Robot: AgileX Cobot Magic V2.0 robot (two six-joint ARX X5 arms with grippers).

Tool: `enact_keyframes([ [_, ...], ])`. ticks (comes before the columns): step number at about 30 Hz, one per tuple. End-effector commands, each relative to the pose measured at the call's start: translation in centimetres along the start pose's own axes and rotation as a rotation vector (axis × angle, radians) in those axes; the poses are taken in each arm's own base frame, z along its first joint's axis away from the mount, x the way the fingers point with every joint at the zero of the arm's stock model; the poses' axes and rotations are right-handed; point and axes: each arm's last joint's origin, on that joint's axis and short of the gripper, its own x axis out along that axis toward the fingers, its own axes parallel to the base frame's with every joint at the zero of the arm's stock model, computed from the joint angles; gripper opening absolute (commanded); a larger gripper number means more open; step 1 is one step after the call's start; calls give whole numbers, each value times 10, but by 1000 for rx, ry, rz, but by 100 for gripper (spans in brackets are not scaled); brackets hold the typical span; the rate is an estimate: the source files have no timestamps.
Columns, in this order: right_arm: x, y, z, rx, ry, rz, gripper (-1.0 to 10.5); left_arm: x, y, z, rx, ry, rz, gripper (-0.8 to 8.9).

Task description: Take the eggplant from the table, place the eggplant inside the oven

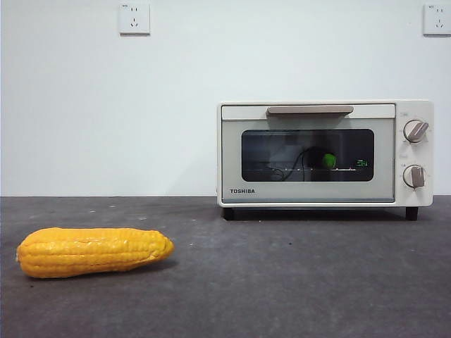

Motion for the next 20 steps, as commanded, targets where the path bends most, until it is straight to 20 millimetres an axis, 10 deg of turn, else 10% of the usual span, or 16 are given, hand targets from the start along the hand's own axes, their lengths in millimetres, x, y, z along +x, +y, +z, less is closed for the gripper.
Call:
enact_keyframes([
  [1, 7, -2, 3, 20, 49, -3, 1, 14, -13, -35, -74, 32, 18, -4],
  [11, 48, -15, 25, 70, 186, -13, 1, 40, -47, -138, -247, 195, -7, -4],
  [20, 127, -43, 49, 161, 435, -32, 1, 45, -68, -205, -318, 347, -14, -4],
])
